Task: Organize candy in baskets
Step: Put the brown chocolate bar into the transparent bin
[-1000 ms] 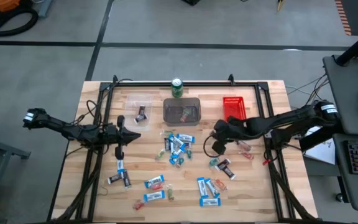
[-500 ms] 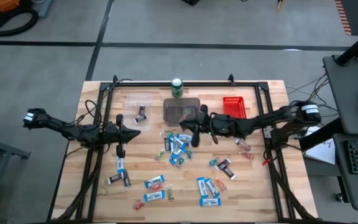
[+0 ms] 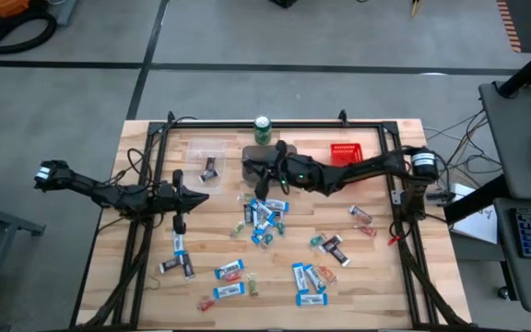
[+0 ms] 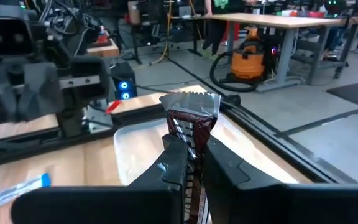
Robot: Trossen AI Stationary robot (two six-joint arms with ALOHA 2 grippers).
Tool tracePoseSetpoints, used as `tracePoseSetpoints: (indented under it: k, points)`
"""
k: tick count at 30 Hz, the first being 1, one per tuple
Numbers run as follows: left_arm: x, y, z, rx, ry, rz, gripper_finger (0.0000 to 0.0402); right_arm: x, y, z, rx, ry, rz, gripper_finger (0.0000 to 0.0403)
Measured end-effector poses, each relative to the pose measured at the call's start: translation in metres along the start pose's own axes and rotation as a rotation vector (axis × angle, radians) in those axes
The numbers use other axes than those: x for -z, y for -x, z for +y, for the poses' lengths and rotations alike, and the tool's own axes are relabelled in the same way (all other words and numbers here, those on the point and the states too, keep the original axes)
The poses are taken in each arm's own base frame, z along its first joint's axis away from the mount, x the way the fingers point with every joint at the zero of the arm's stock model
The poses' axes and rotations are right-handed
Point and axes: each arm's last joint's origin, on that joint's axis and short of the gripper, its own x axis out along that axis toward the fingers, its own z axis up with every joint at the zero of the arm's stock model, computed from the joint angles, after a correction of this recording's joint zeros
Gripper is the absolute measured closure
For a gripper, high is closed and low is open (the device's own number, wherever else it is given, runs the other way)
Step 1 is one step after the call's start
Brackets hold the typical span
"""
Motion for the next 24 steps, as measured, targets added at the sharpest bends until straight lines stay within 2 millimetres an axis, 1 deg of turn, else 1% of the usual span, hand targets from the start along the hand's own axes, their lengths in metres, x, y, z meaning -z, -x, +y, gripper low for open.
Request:
tracePoseSetpoints:
  k: [4, 8, 13, 18, 24]
  points:
    - [0.0, 0.0, 0.0, 0.0, 0.0, 0.0, 0.0402, -0.002, -0.025, 0.0, 0.012, 0.014, -0.022, 0.0376]
    - [-0.002, 0.0, 0.0, 0.0, 0.006, -0.008, 0.0402, 0.0, -0.048, 0.002, 0.022, 0.02, -0.039, 0.0376]
    - [-0.017, 0.001, -0.001, 0.002, -0.002, -0.05, 0.0402, 0.009, -0.074, 0.004, 0.032, 0.019, -0.048, 0.0376]
    - [-0.031, 0.001, -0.002, 0.003, -0.017, -0.081, 0.0402, 0.021, -0.096, 0.006, 0.036, 0.018, -0.053, 0.0375]
    - [-0.043, 0.003, -0.002, 0.005, -0.001, -0.116, 0.0402, 0.033, -0.112, 0.008, 0.039, 0.014, -0.053, 0.0374]
